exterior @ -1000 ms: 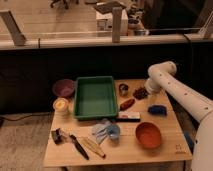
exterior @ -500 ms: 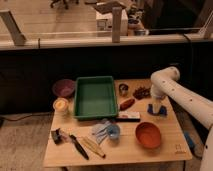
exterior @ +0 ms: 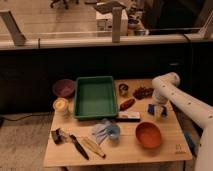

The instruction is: Wipe tray with sponge

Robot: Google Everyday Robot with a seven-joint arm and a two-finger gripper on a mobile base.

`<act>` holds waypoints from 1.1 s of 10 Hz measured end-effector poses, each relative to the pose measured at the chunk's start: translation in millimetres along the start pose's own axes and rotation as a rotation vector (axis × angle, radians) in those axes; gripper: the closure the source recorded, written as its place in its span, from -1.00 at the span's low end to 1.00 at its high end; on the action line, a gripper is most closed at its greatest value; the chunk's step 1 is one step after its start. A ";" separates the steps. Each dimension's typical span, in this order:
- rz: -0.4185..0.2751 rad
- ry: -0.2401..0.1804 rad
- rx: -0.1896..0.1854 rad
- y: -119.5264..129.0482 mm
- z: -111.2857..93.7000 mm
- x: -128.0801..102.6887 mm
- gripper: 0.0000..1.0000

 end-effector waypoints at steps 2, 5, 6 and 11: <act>0.001 -0.009 -0.034 1.8 16.9 2.6 -0.60; 0.003 -0.021 -0.052 0.9 25.0 4.5 -0.23; 0.001 -0.019 -0.053 1.2 24.5 4.7 -0.01; 0.002 -0.013 -0.055 2.5 13.7 8.6 0.98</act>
